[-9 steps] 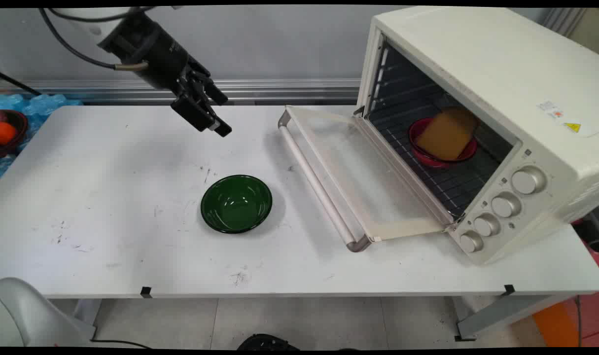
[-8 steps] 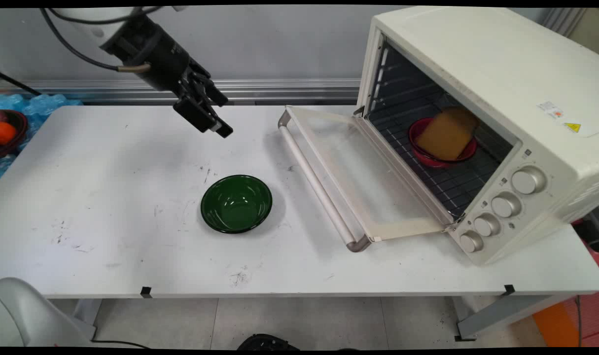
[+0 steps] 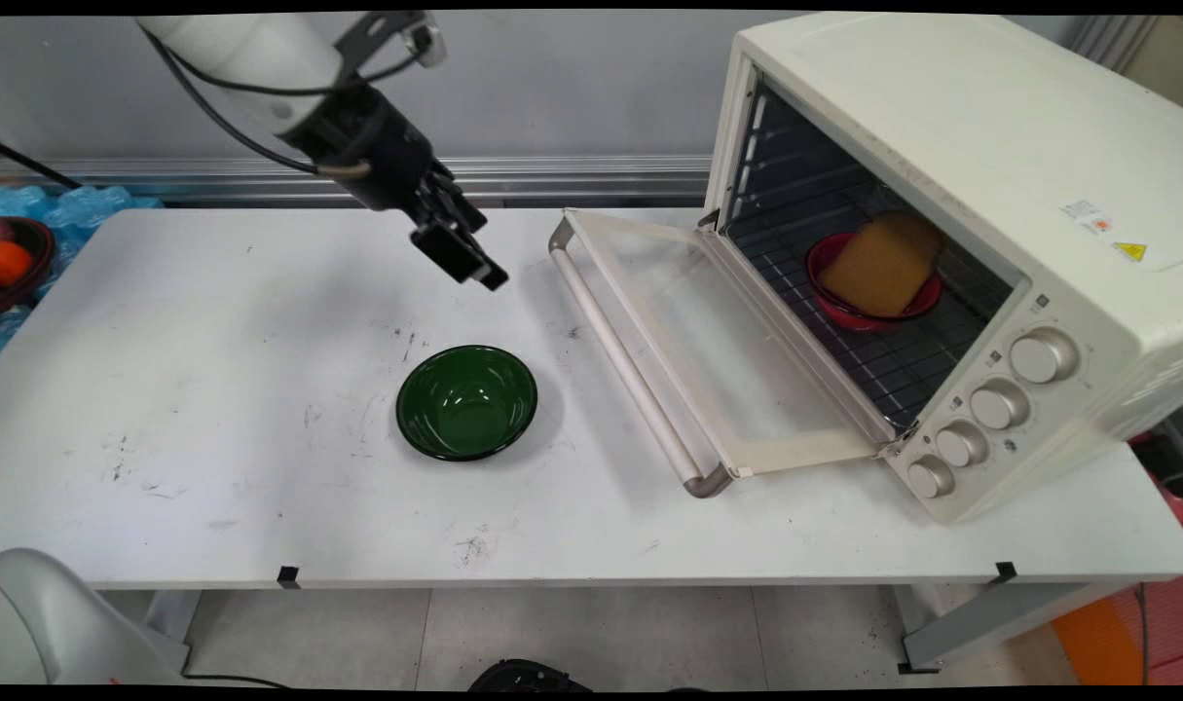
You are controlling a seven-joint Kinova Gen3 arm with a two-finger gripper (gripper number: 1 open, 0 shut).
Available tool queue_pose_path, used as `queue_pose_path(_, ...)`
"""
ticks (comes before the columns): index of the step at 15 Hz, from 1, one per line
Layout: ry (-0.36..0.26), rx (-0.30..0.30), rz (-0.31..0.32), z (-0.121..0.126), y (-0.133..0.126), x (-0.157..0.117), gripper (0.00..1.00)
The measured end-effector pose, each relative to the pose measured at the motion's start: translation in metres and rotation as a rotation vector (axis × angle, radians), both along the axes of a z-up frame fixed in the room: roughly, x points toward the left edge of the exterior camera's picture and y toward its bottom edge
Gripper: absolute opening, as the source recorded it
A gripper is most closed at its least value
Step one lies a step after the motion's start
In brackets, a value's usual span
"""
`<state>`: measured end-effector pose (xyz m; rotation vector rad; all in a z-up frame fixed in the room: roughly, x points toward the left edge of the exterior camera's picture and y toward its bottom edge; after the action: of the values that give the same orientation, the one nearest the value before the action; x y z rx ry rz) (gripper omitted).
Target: Close the oven
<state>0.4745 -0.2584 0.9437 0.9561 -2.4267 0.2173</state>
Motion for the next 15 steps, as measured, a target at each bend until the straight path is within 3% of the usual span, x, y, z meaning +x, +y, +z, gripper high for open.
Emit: queue_pose_path(15,-0.041,0.029,-0.03,-0.089,-0.029,-0.06,1.0)
